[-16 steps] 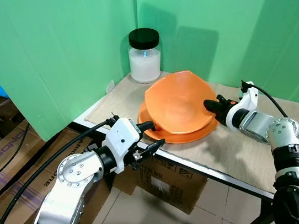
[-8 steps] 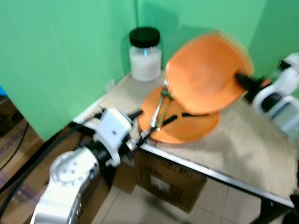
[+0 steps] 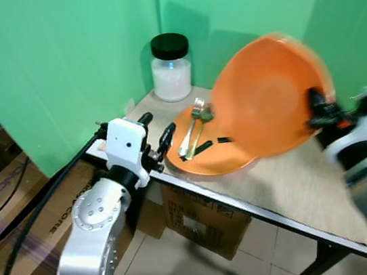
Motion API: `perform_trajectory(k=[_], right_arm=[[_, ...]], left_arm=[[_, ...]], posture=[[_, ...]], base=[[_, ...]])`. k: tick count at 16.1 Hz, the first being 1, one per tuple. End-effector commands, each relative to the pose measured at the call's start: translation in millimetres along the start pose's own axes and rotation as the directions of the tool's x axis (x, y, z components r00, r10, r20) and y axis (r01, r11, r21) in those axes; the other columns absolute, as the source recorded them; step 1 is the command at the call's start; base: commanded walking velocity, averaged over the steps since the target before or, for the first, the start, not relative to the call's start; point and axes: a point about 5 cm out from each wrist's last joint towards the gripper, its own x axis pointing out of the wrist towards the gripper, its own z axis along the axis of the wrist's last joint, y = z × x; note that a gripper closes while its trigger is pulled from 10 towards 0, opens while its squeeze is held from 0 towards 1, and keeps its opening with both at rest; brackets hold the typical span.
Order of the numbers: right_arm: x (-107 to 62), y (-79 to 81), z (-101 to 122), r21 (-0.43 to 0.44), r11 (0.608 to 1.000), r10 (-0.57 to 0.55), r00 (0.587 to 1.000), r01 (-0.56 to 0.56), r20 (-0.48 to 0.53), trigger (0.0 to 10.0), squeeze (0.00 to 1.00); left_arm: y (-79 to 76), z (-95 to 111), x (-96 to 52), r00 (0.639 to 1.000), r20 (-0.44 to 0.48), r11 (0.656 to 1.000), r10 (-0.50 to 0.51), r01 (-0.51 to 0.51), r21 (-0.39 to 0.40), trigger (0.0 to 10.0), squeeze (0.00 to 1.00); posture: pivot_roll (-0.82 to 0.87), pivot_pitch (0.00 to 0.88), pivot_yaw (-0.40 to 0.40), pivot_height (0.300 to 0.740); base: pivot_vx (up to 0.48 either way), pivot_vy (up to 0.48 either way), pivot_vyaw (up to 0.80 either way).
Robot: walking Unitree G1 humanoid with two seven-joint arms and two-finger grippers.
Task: Setting the table
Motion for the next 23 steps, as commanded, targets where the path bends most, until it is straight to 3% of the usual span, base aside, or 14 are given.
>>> perform_trajectory(k=[1,4,5,7,12,14,15,16,20,22,23], right_arm=[[-3.5,4.1,10,-0.064,0.998,-0.003,0.998,0.007,0.061,10.0,0.0],[-6.9,8.3,5,-0.108,0.993,-0.041,0.996,0.049,0.081,10.0,0.0],[-7.0,8.8,4,-0.166,0.985,-0.04,0.995,0.055,0.089,10.0,0.0],[-5.0,11.0,5,-0.199,0.979,-0.029,0.995,0.048,0.098,10.0,0.0],[-1.9,16.9,-5,-0.129,0.99,-0.048,0.996,0.058,0.078,10.0,0.0],[1.1,21.1,-8,-0.167,0.985,-0.039,0.997,0.05,0.071,10.0,0.0],[1.2,22.5,-7,-0.195,0.98,-0.016,0.997,0.03,0.072,10.0,0.0],[0.4,19.6,-8,-0.201,0.979,-0.027,0.997,0.041,0.071,10.0,0.0],[-0.4,14.0,-8,-0.158,0.986,-0.053,0.997,0.06,0.051,10.0,0.0],[-0.9,13.8,-9,-0.181,0.982,-0.049,0.998,0.056,0.043,10.0,0.0],[-1.0,13.5,-9,-0.167,0.984,-0.055,0.998,0.061,0.039,10.0,0.0]], left_arm=[[2.1,0,-2.4,1.0,-0.011,1.0,0.026,-0.026,0.002,10.0,0.0],[4.6,-1,-6.5,0.997,-0.031,0.998,0.067,-0.067,-0.007,10.0,0.0],[5.7,-1,-6.8,0.996,-0.036,0.997,0.076,-0.077,-0.015,10.0,0.0],[7.6,0,-0.8,0.996,-0.042,0.997,0.075,-0.074,0.033,10.0,0.0],[10.2,2,-4.0,0.996,-0.065,0.997,0.065,-0.063,0.032,10.0,0.0],[12.2,2,-6.5,0.991,-0.094,0.995,0.09,-0.094,-0.042,10.0,0.0],[13.5,5,-5.5,0.992,-0.071,0.993,0.106,-0.109,-0.041,10.0,0.0],[11.4,9,-4.0,0.996,-0.026,0.993,0.083,-0.081,0.082,10.0,0.0],[10.7,-4,-10.0,0.981,-0.146,0.99,0.125,-0.132,-0.041,10.0,0.0],[10.8,-12,-11.5,0.969,-0.211,0.989,0.132,-0.142,-0.032,10.0,0.0],[9.4,-9,-10.7,0.981,-0.16,0.994,0.108,-0.106,0.022,10.0,0.0]], posture=[[0.03,0.0,-0.047,0.74],[0.04,0.0,-0.057,0.74],[0.04,0.0,-0.056,0.74],[0.05,0.0,-0.051,0.74],[0.09,0.0,-0.061,0.74],[0.1,0.0,-0.065,0.74],[0.09,0.0,-0.063,0.74],[0.09,0.0,-0.065,0.74],[0.08,0.0,-0.067,0.74],[0.08,0.0,-0.067,0.74],[0.08,0.0,-0.066,0.74]], base=[[0.0,0.0,-0.73],[0.0,0.0,-0.8],[0.0,0.0,-0.8],[0.0,0.0,-0.8],[0.0,0.0,-0.8],[0.0,0.0,-0.8],[0.0,0.0,-0.8],[0.0,0.0,-0.8],[0.0,0.0,-0.8],[0.0,0.0,-0.8],[0.0,0.0,-0.8]])
